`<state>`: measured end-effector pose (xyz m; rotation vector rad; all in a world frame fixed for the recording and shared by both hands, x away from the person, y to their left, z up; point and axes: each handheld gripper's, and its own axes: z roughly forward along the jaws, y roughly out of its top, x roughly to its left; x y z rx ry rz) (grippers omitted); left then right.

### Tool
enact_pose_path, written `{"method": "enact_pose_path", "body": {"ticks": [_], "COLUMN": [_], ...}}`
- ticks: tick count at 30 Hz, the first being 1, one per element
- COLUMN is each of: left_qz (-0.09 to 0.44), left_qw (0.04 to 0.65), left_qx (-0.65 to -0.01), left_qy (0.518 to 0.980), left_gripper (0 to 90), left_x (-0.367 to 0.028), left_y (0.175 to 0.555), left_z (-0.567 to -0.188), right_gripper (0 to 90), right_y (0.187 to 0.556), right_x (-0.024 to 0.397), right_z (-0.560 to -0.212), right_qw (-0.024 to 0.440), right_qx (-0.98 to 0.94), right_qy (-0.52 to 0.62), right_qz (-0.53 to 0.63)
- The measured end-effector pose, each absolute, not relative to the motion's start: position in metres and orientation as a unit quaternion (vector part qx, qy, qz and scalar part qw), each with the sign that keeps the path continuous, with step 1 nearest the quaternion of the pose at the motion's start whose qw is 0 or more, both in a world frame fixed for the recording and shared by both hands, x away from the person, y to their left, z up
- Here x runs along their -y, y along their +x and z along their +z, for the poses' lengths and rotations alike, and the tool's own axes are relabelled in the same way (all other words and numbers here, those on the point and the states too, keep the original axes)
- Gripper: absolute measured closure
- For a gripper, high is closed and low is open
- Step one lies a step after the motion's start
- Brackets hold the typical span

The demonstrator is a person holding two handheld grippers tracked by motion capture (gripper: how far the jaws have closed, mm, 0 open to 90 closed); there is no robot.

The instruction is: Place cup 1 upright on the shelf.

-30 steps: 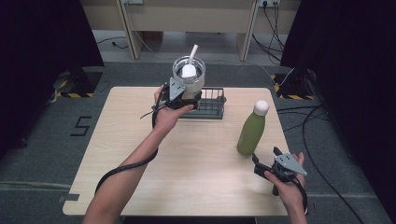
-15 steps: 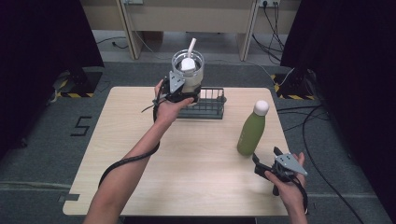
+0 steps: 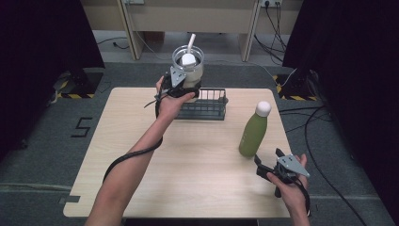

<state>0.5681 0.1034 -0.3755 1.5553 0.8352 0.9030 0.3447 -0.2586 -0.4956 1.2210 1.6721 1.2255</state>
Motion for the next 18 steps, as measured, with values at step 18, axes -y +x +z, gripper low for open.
{"method": "enact_pose_path", "body": {"ticks": [18], "left_qz": [0.384], "left_qw": [0.528], "left_qx": [-0.38], "left_qy": [0.656], "left_gripper": [9.5], "left_x": [-0.1], "left_y": [0.592], "left_z": [-0.391], "right_gripper": [13.3], "right_y": [0.345], "right_x": [0.258], "right_z": [-0.497], "right_qw": [0.356], "right_qx": [-0.651], "right_qy": [0.474], "right_qz": [0.474]}}
